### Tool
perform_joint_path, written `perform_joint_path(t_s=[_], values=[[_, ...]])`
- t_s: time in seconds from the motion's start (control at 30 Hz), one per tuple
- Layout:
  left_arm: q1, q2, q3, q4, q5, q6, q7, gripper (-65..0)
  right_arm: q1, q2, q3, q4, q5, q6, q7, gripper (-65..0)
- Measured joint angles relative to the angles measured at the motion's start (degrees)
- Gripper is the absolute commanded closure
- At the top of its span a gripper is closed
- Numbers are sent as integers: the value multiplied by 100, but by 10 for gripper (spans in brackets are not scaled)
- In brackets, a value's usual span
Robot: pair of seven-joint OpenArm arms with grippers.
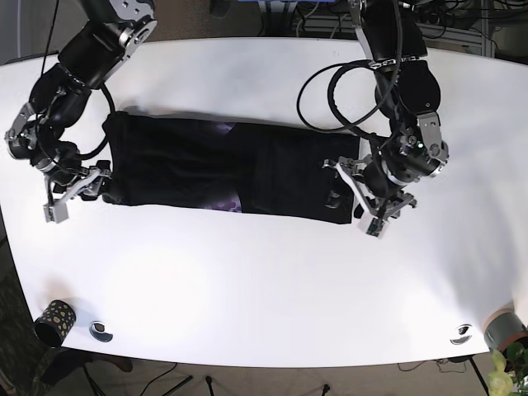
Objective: Fold the T-shirt properly
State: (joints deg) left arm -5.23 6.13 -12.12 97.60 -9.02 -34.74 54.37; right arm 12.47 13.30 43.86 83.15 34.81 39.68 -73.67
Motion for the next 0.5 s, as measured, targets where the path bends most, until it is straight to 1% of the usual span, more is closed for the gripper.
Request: perform_joint_path(t_s=[0.13,0.2,0.27,0.33,0.43,0.5], values=[[76,-162,-114,-66,-9,-4,17,-147,0,184,597,-868,-37,-9,-15,-363],[46,-221,-114,-227,-44,-20,2,-76,-46,278,761,-1303,-37,-2,-31,-363],[31,-254,-125,-385,-13,-118,2,-46,-92,334,758,-1552,-120,-24,-96,-363],[28,-251,-144,-568,-13,-461,-4,-39,-107,350,758,-1722,94,-20,-85,-363],[44,-236,-129,-894,-39,-501,4,-40,-153,354,726,-1930,450,-15,13,-363],[48,-234,-129,-1019,-39,-501,4,-40,-225,337,708,-1982,531,-4,13,-363]])
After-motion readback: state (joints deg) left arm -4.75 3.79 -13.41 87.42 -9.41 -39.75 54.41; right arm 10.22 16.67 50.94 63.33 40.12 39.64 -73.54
